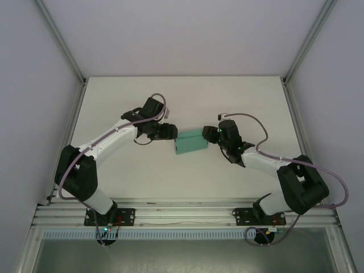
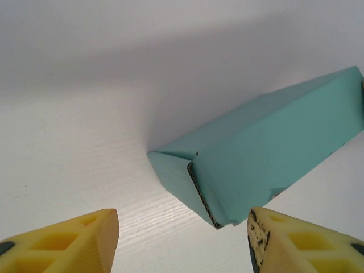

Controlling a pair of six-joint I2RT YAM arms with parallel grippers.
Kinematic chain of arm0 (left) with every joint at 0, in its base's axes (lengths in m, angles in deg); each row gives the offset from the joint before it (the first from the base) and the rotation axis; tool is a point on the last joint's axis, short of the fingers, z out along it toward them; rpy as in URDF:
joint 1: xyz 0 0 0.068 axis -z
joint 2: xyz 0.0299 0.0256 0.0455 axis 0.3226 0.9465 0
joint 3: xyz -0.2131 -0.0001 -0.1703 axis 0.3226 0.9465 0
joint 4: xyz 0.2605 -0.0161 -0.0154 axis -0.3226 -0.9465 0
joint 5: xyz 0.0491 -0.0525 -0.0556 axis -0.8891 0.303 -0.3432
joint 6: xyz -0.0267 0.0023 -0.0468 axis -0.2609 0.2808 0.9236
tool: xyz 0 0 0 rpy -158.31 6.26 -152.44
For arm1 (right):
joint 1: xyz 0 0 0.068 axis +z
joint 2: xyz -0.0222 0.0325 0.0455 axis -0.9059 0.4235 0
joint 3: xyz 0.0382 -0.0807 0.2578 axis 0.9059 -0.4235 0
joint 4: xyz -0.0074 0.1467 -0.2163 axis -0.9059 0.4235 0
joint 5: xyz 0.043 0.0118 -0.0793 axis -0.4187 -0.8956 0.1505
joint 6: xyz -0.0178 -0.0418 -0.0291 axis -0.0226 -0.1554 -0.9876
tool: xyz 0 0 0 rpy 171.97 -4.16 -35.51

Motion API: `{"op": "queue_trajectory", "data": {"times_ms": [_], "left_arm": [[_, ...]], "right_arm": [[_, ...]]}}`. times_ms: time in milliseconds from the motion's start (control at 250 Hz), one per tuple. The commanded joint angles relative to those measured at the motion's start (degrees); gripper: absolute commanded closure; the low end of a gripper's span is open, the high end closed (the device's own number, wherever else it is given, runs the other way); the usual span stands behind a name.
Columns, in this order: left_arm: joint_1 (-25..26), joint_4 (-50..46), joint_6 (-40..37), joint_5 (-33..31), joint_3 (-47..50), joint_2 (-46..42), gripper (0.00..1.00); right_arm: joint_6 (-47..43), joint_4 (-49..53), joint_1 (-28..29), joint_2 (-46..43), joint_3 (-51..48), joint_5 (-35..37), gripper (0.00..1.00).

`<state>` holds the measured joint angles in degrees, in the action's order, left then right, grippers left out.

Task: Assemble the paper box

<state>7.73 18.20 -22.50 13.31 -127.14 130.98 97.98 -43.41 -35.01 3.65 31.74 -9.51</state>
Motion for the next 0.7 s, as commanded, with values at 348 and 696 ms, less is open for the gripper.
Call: {"op": "queue_trajectory", "data": {"times_ms": [348, 696], "left_arm": [[-1.14, 14.74, 5.79, 10.69, 14.17, 4.12, 0.74], [-1.14, 20.58, 6.78, 12.01, 21.2, 5.34, 1.0]], "right_arm": [[0.94, -1.0, 0.04, 4.16, -12.34, -4.59, 0.63], [2.79, -8.51, 0.04, 6.66, -16.22, -8.23, 0.85]]}}
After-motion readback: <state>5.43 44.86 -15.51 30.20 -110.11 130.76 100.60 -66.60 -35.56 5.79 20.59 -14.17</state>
